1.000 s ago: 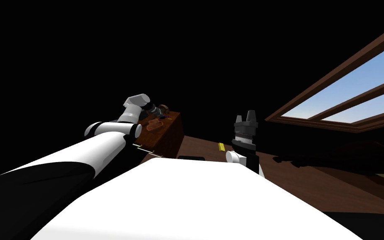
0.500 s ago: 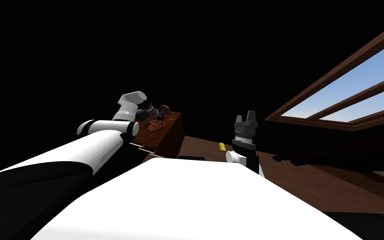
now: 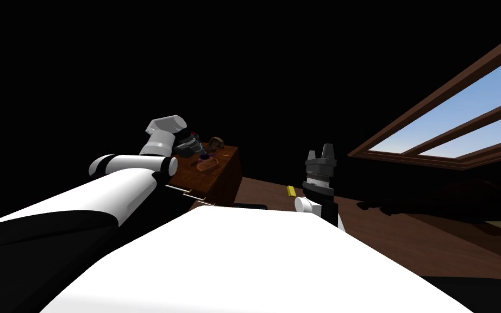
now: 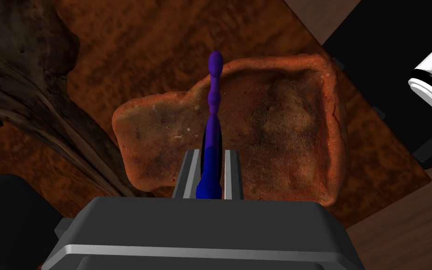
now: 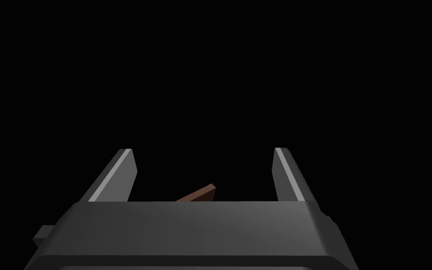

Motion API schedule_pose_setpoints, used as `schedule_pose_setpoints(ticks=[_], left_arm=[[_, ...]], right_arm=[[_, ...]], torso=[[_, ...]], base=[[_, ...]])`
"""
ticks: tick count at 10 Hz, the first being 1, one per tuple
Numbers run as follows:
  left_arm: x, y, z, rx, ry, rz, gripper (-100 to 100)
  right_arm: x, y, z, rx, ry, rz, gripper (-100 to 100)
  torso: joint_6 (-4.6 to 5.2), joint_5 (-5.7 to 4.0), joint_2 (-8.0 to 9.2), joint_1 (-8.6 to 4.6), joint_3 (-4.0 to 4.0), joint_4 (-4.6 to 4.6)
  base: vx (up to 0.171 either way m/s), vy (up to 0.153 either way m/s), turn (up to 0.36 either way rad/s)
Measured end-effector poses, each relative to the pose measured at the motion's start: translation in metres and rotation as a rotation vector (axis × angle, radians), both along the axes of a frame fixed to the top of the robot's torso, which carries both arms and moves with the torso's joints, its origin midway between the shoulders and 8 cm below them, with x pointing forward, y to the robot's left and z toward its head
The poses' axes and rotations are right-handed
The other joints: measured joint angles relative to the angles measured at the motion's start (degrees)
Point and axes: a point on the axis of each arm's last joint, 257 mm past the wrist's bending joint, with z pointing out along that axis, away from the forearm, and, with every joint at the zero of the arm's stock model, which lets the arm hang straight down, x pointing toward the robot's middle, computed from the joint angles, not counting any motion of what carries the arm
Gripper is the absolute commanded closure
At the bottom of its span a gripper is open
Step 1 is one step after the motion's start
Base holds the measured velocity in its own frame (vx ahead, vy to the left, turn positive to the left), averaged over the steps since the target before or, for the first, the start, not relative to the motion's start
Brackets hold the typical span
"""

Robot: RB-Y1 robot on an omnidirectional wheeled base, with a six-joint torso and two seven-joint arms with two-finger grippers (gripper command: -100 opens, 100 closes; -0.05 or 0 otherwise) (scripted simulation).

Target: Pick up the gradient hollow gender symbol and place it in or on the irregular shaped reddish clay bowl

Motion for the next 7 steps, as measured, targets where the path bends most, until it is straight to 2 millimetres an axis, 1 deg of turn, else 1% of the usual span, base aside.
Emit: schedule_pose_setpoints(ticks=[1, 2, 3, 7], left_arm=[[-0.0080, 0.0030, -0.0009, -0.003, 0.026, 0.013, 100], [-0.0148, 0.0076, -0.0023, -0.007, 0.051, 0.027, 100], [-0.0162, 0.0086, -0.0025, -0.007, 0.056, 0.029, -100], [-0.0162, 0.0087, -0.0025, -0.007, 0.056, 0.029, -100]], right_arm=[[0.0000, 0.0000, 0.0000, 0.000, 0.000, 0.000, 0], [0.0000, 0.0000, 0.0000, 0.000, 0.000, 0.000, 0], [0.0000, 0.0000, 0.0000, 0.000, 0.000, 0.000, 0], [0.0000, 0.0000, 0.0000, 0.000, 0.000, 0.000, 0]], torso=[[-0.01, 0.02, 0.05, -0.01, 0.02, -0.01], [-0.02, 0.01, 0.01, 0.00, 0.01, 0.00], [0.05, -0.02, -0.03, -0.19, -0.03, -0.02], [0.07, -0.10, -0.07, -0.44, -0.05, -0.03]], base=[[-0.005, 0.087, 0.005], [0.002, 0.041, 0.008], [-0.001, 0.009, 0.002], [0.000, 0.000, 0.000]])
